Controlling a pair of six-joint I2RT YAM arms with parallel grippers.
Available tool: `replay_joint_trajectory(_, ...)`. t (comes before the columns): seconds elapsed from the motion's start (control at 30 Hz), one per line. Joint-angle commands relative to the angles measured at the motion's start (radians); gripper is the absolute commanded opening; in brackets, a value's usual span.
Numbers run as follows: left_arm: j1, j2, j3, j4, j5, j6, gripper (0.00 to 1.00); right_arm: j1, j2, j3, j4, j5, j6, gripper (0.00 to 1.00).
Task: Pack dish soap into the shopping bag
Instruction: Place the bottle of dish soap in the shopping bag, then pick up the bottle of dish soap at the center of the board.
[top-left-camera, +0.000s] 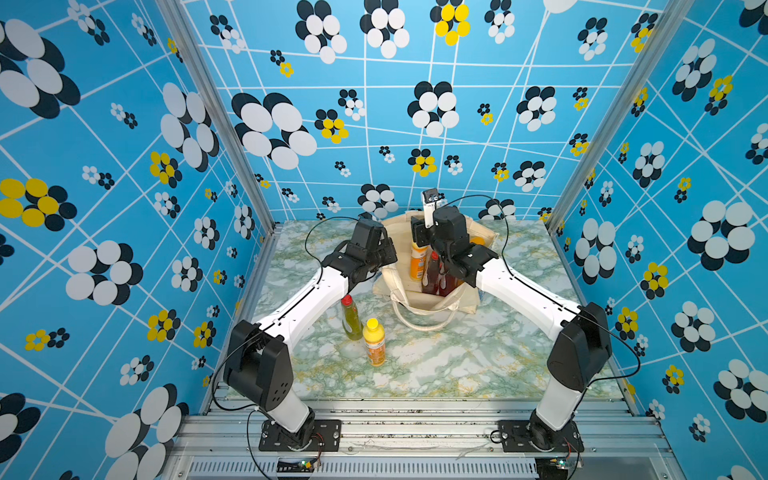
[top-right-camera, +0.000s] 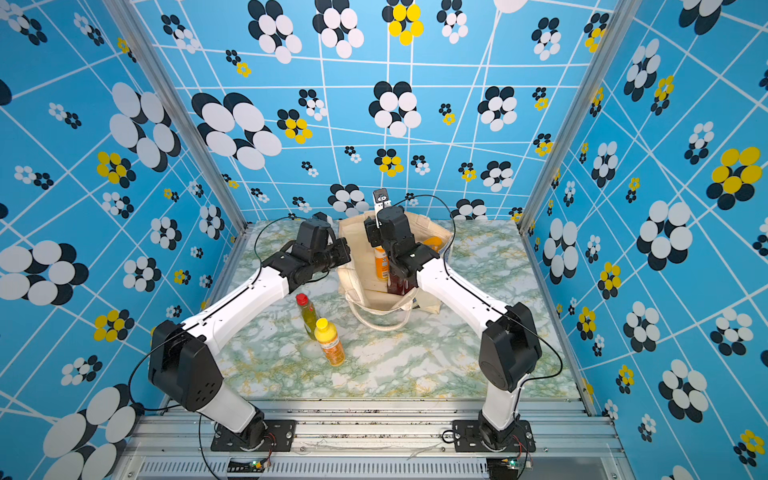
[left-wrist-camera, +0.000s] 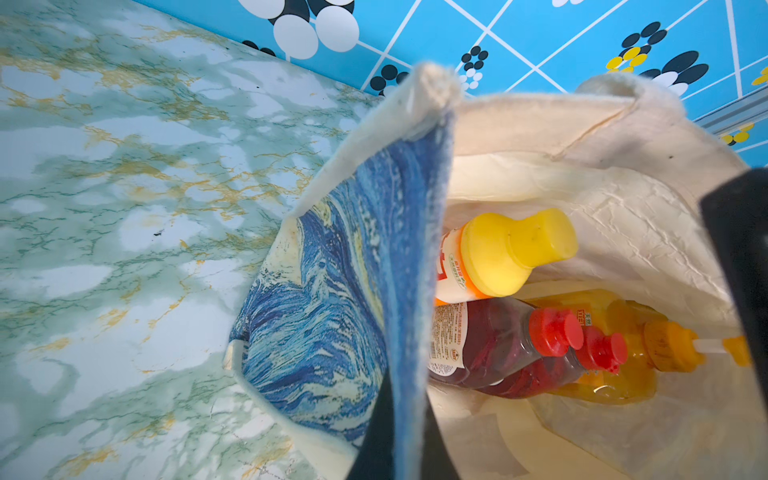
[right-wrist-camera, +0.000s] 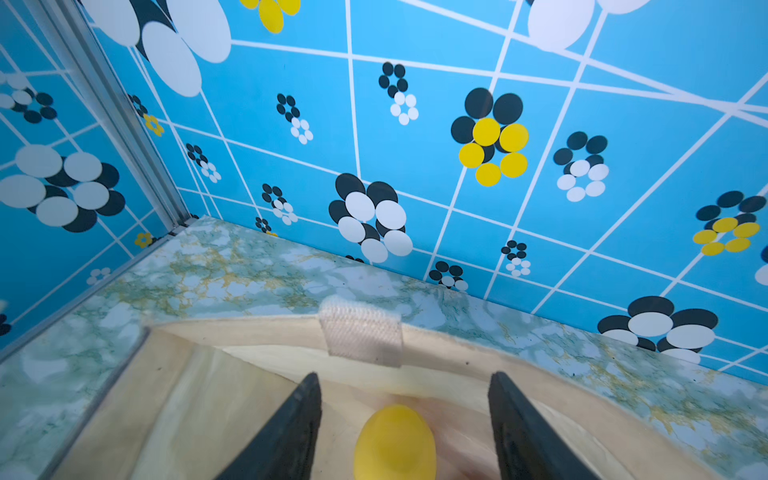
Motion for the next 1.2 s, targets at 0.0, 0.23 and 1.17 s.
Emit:
replay_joint_trajectory(0.0,-0.007,-0.005,0.037,-0.033,0.002,0.029,0.0,0.004,-0.061,-0.051,-0.04,-0.052,0.048,0.68)
replay_joint_trajectory(0.23,-0.005,-0.01,0.04,-0.035,-0.007,0.036,0.0,0.005,-0.206,-0.145,-0.106,-0.195,0.084,0.71)
replay_joint_trajectory(1.17,0.016,-0.016,0.068,-0.041,0.016,0.053,0.0,0.263,-0.388,-0.215,-0.428,-0.692,-0.209,0.71)
